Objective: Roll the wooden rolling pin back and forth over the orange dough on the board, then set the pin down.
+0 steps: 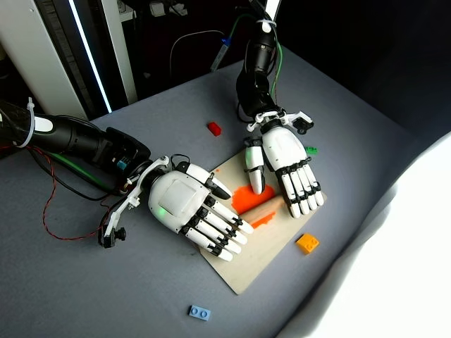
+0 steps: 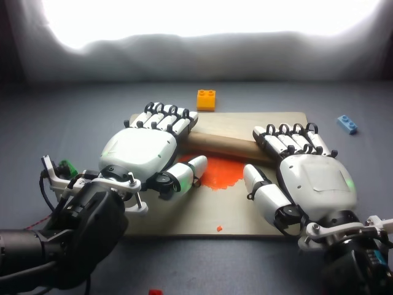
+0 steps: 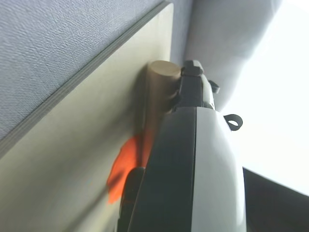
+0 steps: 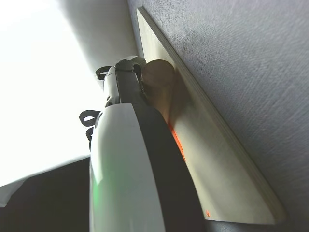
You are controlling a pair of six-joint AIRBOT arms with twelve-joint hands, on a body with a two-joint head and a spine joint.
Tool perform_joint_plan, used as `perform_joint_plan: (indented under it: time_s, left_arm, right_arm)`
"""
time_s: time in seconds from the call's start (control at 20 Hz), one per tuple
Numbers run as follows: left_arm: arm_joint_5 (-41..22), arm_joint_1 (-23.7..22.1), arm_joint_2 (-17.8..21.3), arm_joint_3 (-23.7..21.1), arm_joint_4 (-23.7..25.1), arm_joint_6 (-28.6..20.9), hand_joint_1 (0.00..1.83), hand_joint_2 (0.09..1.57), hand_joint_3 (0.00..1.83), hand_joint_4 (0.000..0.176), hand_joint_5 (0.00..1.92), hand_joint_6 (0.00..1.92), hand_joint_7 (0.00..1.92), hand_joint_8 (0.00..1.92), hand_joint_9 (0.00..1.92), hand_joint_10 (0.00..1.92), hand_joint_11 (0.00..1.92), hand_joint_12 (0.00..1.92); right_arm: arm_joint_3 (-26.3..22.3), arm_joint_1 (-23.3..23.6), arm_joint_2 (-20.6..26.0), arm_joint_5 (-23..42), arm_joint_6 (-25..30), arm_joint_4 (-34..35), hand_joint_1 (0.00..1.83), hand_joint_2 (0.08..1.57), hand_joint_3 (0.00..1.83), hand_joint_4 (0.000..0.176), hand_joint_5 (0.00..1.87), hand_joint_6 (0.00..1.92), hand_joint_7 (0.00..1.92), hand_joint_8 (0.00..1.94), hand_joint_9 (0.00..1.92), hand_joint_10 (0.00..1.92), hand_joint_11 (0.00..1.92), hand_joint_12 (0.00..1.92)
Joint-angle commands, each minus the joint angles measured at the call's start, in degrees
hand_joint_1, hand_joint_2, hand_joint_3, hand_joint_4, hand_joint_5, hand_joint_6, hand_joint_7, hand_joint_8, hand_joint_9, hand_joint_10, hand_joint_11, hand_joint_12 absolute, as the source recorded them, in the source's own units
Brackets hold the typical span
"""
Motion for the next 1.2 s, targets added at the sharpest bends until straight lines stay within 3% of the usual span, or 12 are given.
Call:
perform_joint_plan:
  time_s: [0.0,1.15]
  left_arm:
    - [0.6,0.8,0.0,-0.4,-0.3,-0.1,0.0,1.51,0.0,0.0,0.14,0.0,0.14,0.0,0.08,0.0,0.0,0.0]
    - [-1.4,1.8,4.9,-6.9,-1.3,2.2,0.0,1.52,0.0,0.0,0.16,0.01,0.18,0.01,0.12,0.01,0.0,0.01]
  right_arm:
    - [-0.4,-1.1,-0.3,-0.3,0.1,-0.1,0.0,1.57,0.07,0.0,0.31,0.0,0.36,0.0,0.29,0.0,0.0,0.51]
    - [-4.8,-4.0,0.3,1.1,-1.9,-0.2,0.0,1.57,0.02,0.0,0.31,0.0,0.35,0.0,0.28,0.0,0.0,0.46]
